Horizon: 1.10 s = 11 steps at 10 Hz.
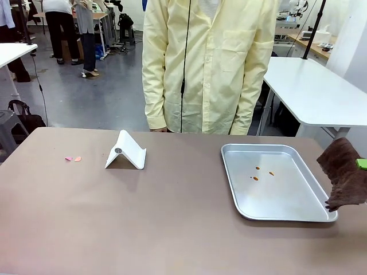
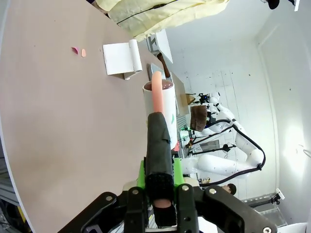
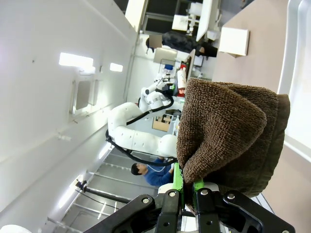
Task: Clean the surface of the table.
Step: If a person points to the right, clean the right side of the table with your right hand, and if they point to the left, clean the left side with your left hand.
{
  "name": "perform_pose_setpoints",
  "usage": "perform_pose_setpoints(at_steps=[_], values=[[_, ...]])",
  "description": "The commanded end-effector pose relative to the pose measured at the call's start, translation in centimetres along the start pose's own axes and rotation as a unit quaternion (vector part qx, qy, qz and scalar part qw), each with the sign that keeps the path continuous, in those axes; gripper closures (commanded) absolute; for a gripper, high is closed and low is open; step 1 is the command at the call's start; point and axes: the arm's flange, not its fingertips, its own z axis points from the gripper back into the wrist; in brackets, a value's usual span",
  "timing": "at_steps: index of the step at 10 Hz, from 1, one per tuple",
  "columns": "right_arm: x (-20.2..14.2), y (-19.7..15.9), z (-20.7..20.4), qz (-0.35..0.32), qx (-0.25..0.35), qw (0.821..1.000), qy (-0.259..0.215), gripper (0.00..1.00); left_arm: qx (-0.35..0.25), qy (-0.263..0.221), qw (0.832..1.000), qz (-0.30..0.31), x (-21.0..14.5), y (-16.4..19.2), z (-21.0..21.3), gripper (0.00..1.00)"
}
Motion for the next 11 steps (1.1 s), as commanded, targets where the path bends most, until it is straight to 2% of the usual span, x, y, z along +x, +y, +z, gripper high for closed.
perform_pose_setpoints(at_steps=[1, 2, 3, 4, 5, 6, 7, 9, 11], values=[[0.1, 0.7, 0.0, -0.009, 0.005, 1.000, -0.005, 1.00, -0.002, 0.001, 1.000, 0.002, -0.3, -0.3, -0.2, 0.78], [0.1, 0.7, 0.0, -0.009, 0.005, 1.000, -0.005, 1.00, 0.000, 0.000, 1.000, 0.000, 0.0, 0.0, 0.0, 0.78], [0.1, 0.7, 0.0, -0.009, 0.005, 1.000, -0.005, 1.00, 0.049, -0.010, 0.999, -0.014, 2.1, -0.2, -1.7, 0.78], [0.1, 0.7, 0.0, -0.009, 0.005, 1.000, -0.005, 1.00, 0.053, 0.024, 0.998, -0.021, 4.8, -0.4, -3.0, 0.78], [0.1, 0.7, 0.0, -0.009, 0.005, 1.000, -0.005, 1.00, 0.032, 0.086, 0.996, -0.023, 7.4, -0.5, -3.9, 0.78], [0.1, 0.7, 0.0, -0.009, 0.005, 1.000, -0.005, 1.00, 0.054, 0.085, 0.995, -0.025, 10.4, -0.4, -4.9, 0.78], [0.1, 0.7, 0.0, -0.009, 0.005, 1.000, -0.005, 1.00, 0.068, 0.089, 0.994, -0.013, 12.4, -0.1, -6.0, 0.78], [0.1, 0.7, 0.0, -0.009, 0.005, 1.000, -0.005, 1.00, 0.134, 0.114, 0.984, -0.004, 15.3, 1.7, -8.2, 0.78], [0.1, 0.7, 0.0, -0.009, 0.005, 1.000, -0.005, 1.00, 0.148, 0.125, 0.981, 0.007, 18.5, 3.8, -10.1, 0.78]])
